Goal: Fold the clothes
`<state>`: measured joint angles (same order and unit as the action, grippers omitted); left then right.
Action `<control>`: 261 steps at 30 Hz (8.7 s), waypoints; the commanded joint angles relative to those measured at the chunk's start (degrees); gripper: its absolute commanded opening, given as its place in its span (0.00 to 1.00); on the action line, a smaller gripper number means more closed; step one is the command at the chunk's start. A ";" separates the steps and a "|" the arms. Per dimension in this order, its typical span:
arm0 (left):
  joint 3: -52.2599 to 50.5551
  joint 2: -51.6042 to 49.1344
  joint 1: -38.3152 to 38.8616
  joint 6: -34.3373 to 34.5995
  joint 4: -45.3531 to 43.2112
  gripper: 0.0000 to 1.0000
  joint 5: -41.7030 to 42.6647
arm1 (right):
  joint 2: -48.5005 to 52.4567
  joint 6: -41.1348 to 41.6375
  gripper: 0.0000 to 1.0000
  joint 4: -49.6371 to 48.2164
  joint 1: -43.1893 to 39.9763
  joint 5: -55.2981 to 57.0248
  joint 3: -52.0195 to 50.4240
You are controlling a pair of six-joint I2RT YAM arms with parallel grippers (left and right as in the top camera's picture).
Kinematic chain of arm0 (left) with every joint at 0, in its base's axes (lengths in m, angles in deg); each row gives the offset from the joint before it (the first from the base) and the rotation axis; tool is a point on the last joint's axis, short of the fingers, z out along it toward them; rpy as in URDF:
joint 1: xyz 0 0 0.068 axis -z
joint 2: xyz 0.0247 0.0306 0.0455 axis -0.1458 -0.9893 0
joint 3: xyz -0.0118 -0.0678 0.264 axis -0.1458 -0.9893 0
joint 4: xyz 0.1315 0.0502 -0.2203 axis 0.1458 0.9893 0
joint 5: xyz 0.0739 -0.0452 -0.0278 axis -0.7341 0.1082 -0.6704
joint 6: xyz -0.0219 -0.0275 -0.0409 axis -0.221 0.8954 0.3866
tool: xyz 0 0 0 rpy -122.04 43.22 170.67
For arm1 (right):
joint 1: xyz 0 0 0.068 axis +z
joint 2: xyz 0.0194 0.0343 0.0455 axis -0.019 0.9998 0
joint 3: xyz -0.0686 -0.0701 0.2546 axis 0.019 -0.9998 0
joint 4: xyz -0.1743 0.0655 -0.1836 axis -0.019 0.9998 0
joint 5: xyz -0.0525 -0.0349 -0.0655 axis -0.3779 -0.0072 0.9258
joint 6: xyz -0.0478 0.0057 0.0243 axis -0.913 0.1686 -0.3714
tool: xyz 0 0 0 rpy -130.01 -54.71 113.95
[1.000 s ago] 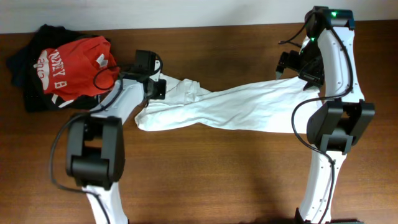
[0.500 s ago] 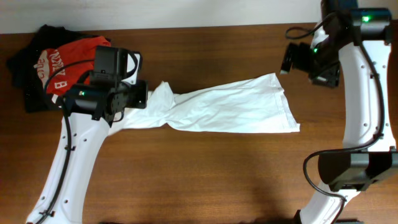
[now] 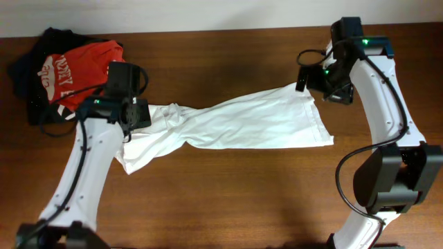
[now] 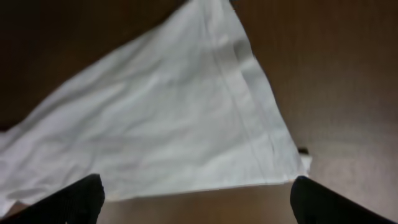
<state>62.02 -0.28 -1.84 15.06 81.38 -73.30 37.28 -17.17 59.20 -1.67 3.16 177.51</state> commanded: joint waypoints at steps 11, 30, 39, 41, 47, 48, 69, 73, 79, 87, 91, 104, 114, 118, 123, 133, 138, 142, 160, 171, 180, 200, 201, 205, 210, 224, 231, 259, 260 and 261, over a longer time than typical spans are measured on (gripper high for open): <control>-1.95 -15.04 4.02 -17.57 -7.50 0.65 10.91 | -0.83 -0.83 0.99 -2.91 0.63 0.50 -0.74; -1.95 -19.19 5.68 -19.21 -6.03 0.38 0.24 | -0.74 -0.83 0.99 -3.78 0.63 0.50 -2.78; -1.36 -19.06 5.97 -18.29 -7.54 0.00 0.74 | -0.74 -0.83 0.99 -4.24 0.61 0.50 -2.78; -1.20 -19.06 6.34 -18.34 -7.43 0.02 3.26 | -0.74 -0.83 0.99 -4.24 0.63 0.50 -2.78; -1.20 -19.06 7.85 -21.86 -4.66 0.21 5.25 | -0.74 -0.83 0.99 -4.22 0.63 0.52 -2.84; -1.20 -19.06 8.04 -23.47 -4.22 0.30 5.22 | -0.74 -0.83 0.99 -4.22 0.63 0.50 -2.91; -1.18 -24.33 8.31 -26.45 -9.60 0.42 -1.22 | -0.74 -0.85 0.99 -3.76 0.63 0.50 -2.93; -1.18 -24.26 8.31 -24.94 -9.66 0.37 -1.22 | -0.66 -0.85 0.99 -3.78 0.63 0.52 -2.93; -1.18 -21.46 8.31 -23.41 -10.29 0.33 -1.22 | -0.55 -1.90 0.99 -3.78 0.63 0.52 -2.93; -1.20 -20.02 8.31 -22.99 -10.47 0.20 -1.20 | -0.52 -1.90 0.99 -3.34 0.63 0.52 -2.93; -1.20 -20.02 8.31 -22.99 -10.45 0.11 -0.72 | -0.52 -1.90 0.99 -3.34 0.63 0.52 -2.93; 0.24 0.48 8.41 -15.82 -6.16 0.00 4.61 | -0.55 -1.90 0.99 -4.55 0.57 -2.56 -2.91; 0.24 26.77 8.41 -7.39 6.60 0.00 9.22 | -1.53 -1.90 0.99 0.22 0.57 -7.78 -2.84; 0.24 34.80 8.41 -5.01 11.61 0.00 10.45 | -3.26 -1.90 0.99 1.49 0.57 -7.91 -2.84; 0.13 39.76 8.41 -3.91 17.49 0.00 22.47 | -2.78 -1.90 0.98 2.03 1.25 -7.91 -2.93; -0.63 39.74 8.41 0.63 29.46 0.00 30.38 | -0.74 -1.86 0.99 -6.38 8.02 -2.38 -2.93; -3.17 39.71 8.41 0.83 30.08 0.00 30.40 | 3.15 -0.44 0.99 -12.44 10.64 5.90 -2.93; -6.51 39.71 8.41 0.83 29.59 0.00 30.38 | 8.00 0.28 0.99 -18.27 10.54 7.19 -2.91; -12.46 39.71 8.41 0.79 23.30 0.00 29.83 | 21.05 5.05 0.68 -30.40 10.71 10.10 -2.93; -12.46 39.71 8.41 0.79 23.37 0.01 28.39 | 21.05 5.03 0.40 -29.77 10.69 13.00 -2.91; -12.46 39.71 8.41 0.79 23.37 0.01 28.39 | 20.98 5.05 0.12 -29.66 10.69 13.42 -2.75; -12.22 39.78 8.41 0.79 19.52 0.00 24.74 | 18.82 9.94 0.04 5.33 6.93 15.98 29.14; -12.22 39.78 8.41 0.79 19.52 0.00 24.74 | 18.82 9.94 0.04 5.73 6.91 15.98 29.14; -12.00 39.78 8.41 0.76 19.50 0.00 24.74 | 18.47 9.99 0.04 7.32 6.91 15.96 29.09; -3.54 39.78 8.41 0.26 19.98 0.00 24.28 | 14.05 9.99 0.04 10.01 6.78 16.04 29.09; 34.95 39.71 8.41 -0.52 22.82 0.00 16.98 | -17.29 8.61 0.04 20.31 4.52 15.56 29.09; 43.15 39.71 8.41 -0.50 22.99 0.00 15.65 | -29.22 8.17 0.04 22.34 4.50 15.80 29.09; 67.60 3.45 2.89 -7.41 -0.92 0.00 7.72 | -18.97 2.64 0.04 5.20 -24.15 -16.20 44.76; 67.47 3.32 2.86 -7.41 0.92 0.00 8.81 | -18.71 1.60 0.04 6.86 -25.18 -16.44 44.54; 67.14 2.80 2.86 -7.39 2.67 0.00 9.51 | -18.47 0.59 0.04 7.96 -25.33 -16.39 44.22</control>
<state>129.27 3.91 1.39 9.02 80.55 -66.29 17.94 -13.87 65.21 -25.23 -7.48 221.85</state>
